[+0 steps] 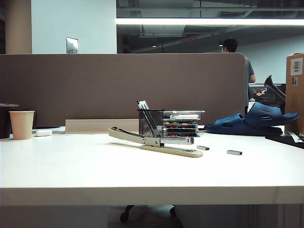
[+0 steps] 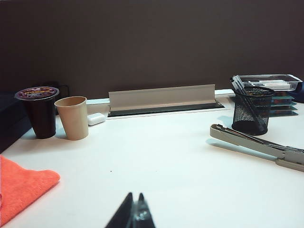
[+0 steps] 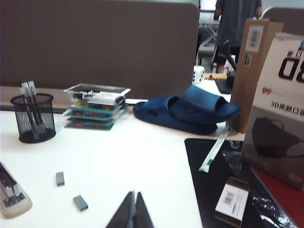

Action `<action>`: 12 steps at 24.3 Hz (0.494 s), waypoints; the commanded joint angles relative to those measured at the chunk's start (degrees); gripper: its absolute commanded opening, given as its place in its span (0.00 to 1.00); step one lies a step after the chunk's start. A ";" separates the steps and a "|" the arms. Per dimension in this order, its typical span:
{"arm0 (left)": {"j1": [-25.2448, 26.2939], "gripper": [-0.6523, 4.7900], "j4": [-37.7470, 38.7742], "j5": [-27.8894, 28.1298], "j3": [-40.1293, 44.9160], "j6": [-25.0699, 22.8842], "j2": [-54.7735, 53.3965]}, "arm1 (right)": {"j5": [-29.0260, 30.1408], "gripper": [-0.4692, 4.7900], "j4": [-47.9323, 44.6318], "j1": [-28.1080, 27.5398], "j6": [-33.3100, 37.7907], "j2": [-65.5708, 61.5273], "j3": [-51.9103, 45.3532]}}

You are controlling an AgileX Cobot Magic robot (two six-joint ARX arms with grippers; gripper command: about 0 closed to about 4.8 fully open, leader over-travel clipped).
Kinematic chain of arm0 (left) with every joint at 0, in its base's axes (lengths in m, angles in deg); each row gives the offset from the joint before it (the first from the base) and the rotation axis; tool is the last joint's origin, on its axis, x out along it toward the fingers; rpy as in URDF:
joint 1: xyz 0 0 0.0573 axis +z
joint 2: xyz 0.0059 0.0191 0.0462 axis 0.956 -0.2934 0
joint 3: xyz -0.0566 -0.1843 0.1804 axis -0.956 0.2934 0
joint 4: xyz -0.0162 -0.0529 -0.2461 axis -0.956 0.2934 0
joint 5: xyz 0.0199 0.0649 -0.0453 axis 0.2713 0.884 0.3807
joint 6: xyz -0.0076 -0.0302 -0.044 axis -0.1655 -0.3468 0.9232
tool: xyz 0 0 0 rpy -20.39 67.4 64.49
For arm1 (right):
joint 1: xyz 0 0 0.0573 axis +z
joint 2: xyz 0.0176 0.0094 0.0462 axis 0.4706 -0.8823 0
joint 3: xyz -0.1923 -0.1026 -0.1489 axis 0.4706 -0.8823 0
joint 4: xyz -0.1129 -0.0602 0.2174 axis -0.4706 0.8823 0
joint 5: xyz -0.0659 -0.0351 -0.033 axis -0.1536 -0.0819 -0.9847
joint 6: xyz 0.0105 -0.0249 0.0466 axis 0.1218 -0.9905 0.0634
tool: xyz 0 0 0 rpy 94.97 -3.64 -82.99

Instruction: Pick up a set of staples and put them into the open stapler.

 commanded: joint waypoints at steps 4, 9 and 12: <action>0.02 0.11 -0.72 -0.20 -0.26 0.17 0.00 | -0.13 0.07 -1.31 0.04 0.04 0.35 -0.28; 0.02 0.11 -0.72 -0.44 -0.42 0.24 0.00 | -0.04 0.07 -1.11 0.04 3.06 0.35 -0.02; 0.02 0.11 -0.70 -1.81 -0.61 0.42 0.00 | -0.04 0.07 -0.17 0.04 4.90 0.35 0.52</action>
